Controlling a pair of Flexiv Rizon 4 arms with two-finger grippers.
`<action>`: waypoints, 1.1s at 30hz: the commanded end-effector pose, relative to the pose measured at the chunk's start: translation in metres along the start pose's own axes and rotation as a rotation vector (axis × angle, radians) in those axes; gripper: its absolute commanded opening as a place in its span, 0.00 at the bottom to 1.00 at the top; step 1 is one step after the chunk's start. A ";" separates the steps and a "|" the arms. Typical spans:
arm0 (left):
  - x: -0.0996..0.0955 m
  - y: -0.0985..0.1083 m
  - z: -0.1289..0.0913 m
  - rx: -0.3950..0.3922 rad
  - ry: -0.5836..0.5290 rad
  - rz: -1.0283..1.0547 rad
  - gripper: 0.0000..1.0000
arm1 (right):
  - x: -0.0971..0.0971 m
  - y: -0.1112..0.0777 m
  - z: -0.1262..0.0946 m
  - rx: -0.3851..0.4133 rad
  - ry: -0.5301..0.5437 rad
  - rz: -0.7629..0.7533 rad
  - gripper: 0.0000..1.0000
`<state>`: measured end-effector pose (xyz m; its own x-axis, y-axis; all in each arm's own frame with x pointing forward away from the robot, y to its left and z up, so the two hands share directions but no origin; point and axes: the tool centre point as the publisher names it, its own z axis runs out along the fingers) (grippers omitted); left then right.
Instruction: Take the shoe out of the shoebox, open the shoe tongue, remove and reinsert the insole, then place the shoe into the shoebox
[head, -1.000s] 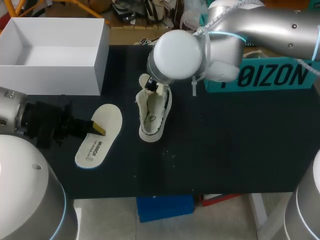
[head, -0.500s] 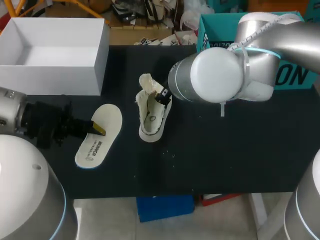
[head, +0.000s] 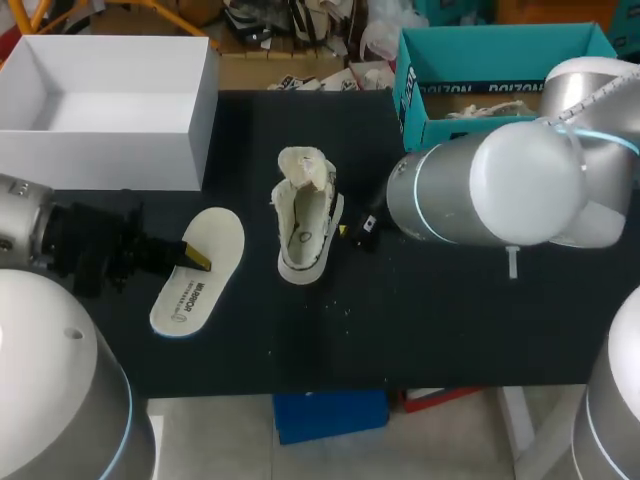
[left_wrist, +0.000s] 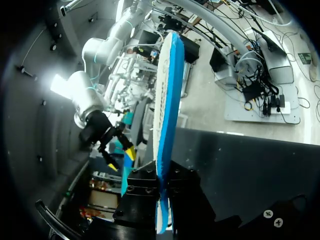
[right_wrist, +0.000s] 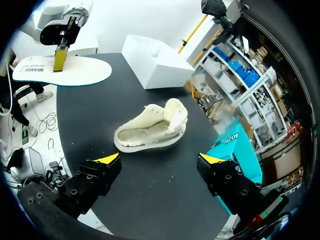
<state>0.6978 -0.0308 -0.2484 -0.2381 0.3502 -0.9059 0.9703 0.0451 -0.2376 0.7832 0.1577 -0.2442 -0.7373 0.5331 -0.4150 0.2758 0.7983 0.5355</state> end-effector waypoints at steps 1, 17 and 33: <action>-0.001 -0.001 0.000 -0.001 0.004 0.000 0.00 | -0.004 -0.013 -0.027 -0.050 0.010 0.000 1.00; 0.004 0.004 0.009 0.183 -0.008 0.020 0.00 | -0.004 -0.013 -0.027 -0.050 0.010 0.000 1.00; 0.013 0.016 0.023 0.195 0.199 0.015 0.00 | -0.004 -0.013 -0.027 -0.050 0.010 0.000 1.00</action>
<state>0.7093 -0.0476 -0.2715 -0.1941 0.5249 -0.8287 0.9419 -0.1363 -0.3070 0.7659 0.1364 -0.2283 -0.7440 0.5292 -0.4079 0.2447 0.7839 0.5706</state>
